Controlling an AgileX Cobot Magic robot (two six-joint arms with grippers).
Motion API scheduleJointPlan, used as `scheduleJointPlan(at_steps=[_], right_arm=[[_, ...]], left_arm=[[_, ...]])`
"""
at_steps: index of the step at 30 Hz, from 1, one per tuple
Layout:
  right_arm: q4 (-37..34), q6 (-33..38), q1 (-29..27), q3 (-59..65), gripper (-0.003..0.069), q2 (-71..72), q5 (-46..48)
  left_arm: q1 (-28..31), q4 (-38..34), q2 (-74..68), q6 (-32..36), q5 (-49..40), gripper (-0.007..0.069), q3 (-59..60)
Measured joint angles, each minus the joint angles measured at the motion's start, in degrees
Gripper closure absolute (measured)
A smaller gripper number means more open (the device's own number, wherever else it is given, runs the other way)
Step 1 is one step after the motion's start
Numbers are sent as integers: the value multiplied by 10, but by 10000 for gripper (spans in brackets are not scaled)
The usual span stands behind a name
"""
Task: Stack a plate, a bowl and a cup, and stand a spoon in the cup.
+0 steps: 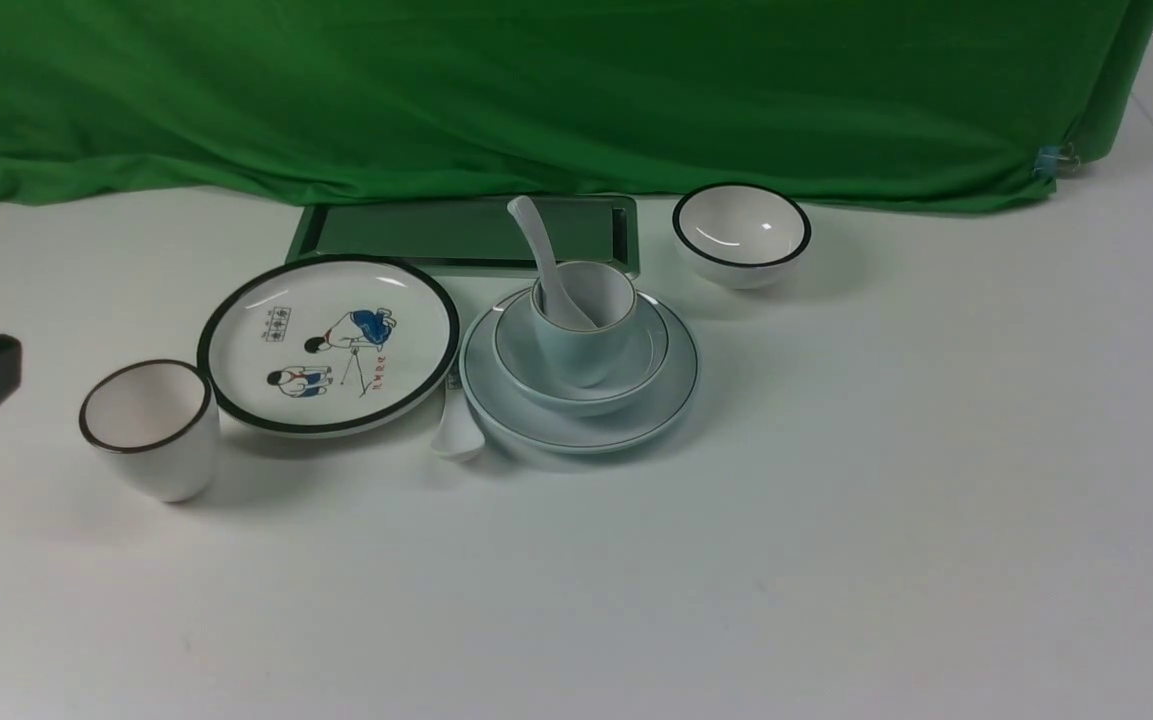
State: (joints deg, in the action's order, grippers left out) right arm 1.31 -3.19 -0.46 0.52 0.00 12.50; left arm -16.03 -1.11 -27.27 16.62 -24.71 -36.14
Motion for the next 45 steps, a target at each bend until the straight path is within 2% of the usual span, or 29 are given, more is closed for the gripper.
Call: scheduleJointPlan(at_steps=[11,18,20,23,25,26,27,28,29,31,33,45], right_arm=[[0,0,0,0,602,0,0],[-1,0,0,0,578,0,0],[-1,0,-1,0,570,0,0],[-1,0,-1,0,565,0,0],[-1,0,-1,0,562,0,0],[-1,0,-1,0,557,0,0],[-1,0,-1,0,557,0,0],[-1,0,-1,0,553,0,0],[-1,0,-1,0,552,0,0],[-1,0,-1,0,547,0,0],[-1,0,-1,0,544,0,1],[-1,0,-1,0,515,0,1]], left_arm=[[0,2,1,0,3,655,4],[27,20,80,-14,185,655,146],[60,11,137,-32,315,655,246],[103,-33,186,-46,417,655,343],[117,-51,201,-48,408,655,355],[136,-78,224,-48,362,655,361],[139,-78,227,-49,362,655,362],[151,-88,252,-50,298,655,363],[152,-88,255,-50,289,655,363],[156,-74,270,-51,164,655,365],[156,-68,271,-63,107,655,366],[156,-63,271,-76,104,655,366]])
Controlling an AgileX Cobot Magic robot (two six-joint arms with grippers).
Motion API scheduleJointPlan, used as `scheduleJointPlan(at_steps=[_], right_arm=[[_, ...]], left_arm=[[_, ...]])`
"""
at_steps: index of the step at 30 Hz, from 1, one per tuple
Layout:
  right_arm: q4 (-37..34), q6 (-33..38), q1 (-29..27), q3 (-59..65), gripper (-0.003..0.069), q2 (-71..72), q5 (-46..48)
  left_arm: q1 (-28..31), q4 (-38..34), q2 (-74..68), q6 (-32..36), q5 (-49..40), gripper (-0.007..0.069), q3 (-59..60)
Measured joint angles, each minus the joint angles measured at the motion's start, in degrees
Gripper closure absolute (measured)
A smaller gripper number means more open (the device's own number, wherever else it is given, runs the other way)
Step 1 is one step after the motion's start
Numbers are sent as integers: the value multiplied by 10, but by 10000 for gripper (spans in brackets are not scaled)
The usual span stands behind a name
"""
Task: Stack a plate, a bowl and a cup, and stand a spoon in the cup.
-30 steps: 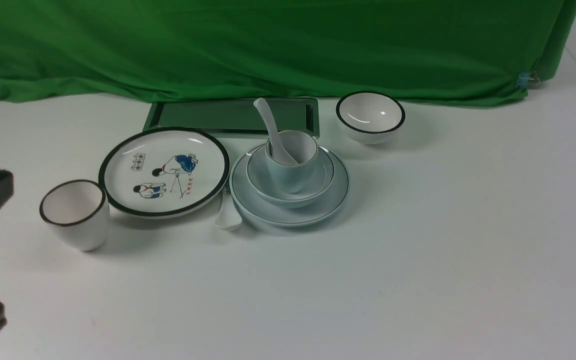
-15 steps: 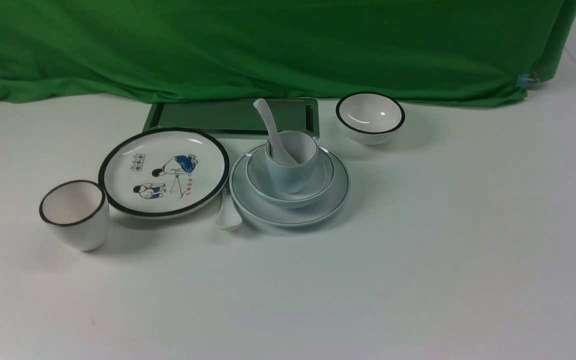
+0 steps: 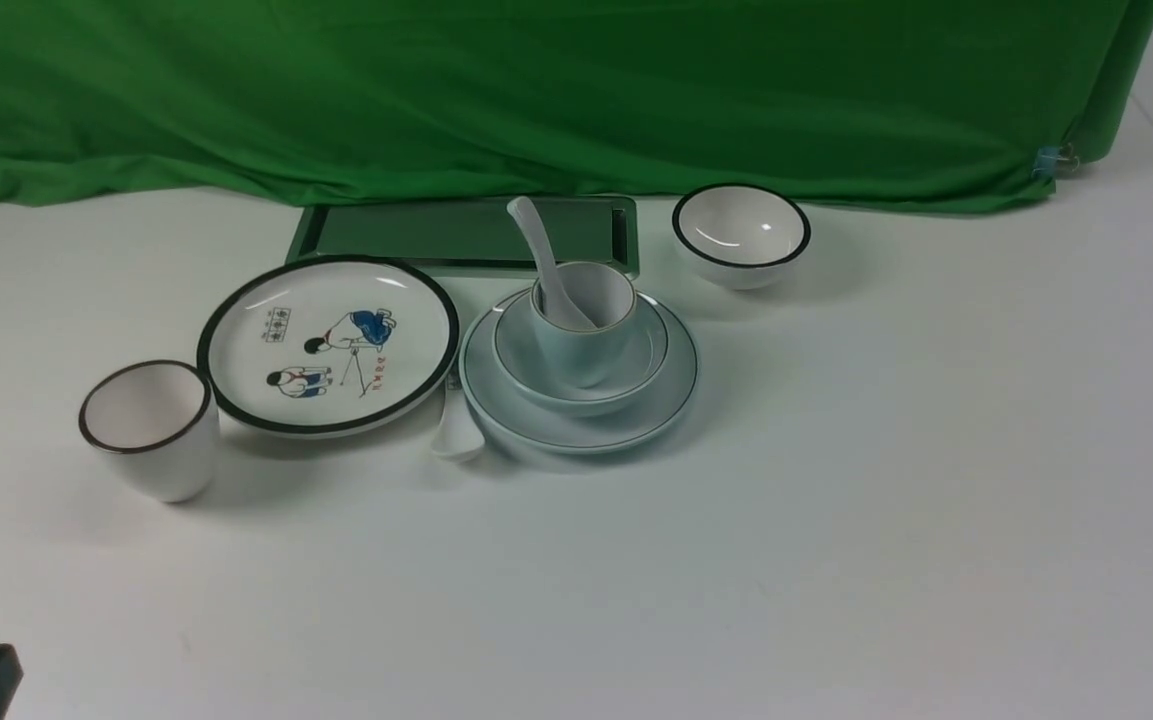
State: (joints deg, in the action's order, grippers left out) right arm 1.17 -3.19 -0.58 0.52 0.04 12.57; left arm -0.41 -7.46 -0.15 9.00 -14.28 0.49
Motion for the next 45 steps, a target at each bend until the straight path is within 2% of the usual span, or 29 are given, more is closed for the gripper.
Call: scheduleJointPlan(at_steps=[45], right_arm=[[0,0,-1,0,422,0,0]], left_arm=[[0,2,0,0,0,654,0]])
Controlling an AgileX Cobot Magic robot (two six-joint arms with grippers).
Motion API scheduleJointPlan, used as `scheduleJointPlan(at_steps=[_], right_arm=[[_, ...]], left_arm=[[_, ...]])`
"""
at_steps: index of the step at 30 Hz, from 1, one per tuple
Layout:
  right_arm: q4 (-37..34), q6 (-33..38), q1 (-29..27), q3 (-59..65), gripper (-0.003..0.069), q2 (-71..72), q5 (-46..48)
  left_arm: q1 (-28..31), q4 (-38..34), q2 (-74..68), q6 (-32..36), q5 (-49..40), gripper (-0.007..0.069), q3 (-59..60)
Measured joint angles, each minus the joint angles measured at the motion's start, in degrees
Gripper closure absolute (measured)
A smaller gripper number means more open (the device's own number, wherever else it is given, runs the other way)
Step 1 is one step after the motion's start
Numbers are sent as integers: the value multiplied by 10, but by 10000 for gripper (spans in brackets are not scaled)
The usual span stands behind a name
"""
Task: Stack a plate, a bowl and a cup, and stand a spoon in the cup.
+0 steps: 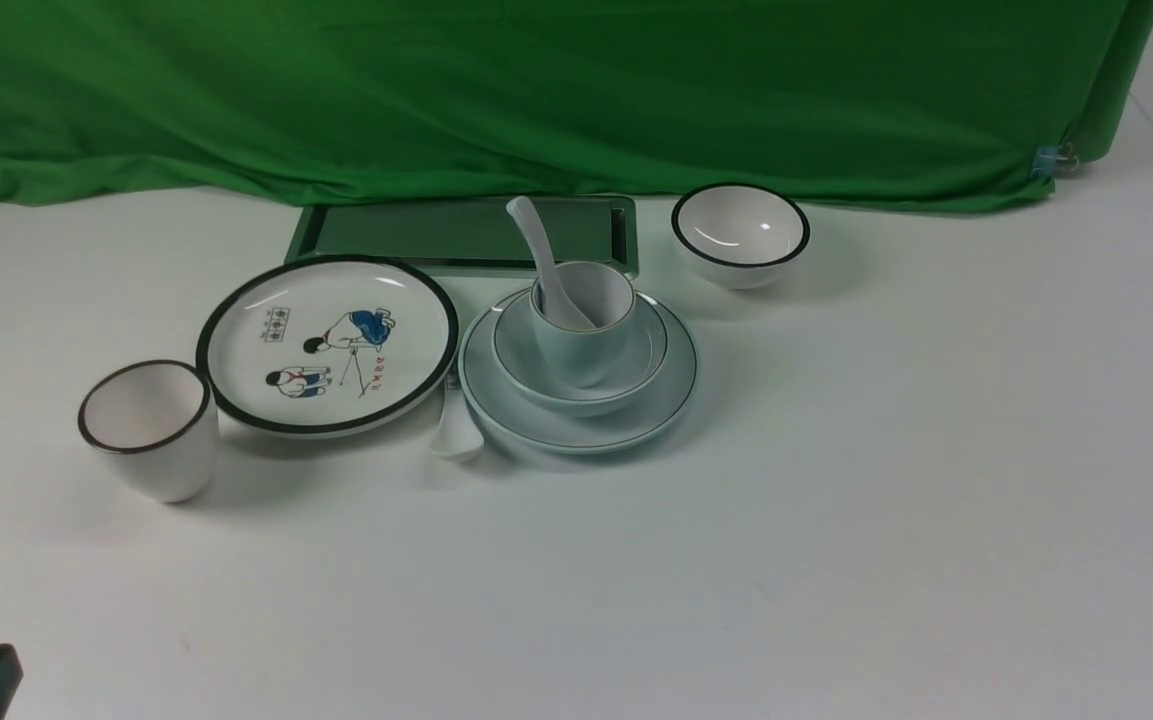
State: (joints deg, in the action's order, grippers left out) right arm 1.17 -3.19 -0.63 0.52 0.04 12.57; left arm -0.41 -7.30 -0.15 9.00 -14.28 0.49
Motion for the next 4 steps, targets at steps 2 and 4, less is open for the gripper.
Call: scheduleJointPlan(at_steps=[2,4], right_arm=[[0,0,0,0,421,0,0],[0,0,0,0,421,0,0]], left_arm=[[0,0,0,0,0,654,0],[0,0,0,0,0,654,0]])
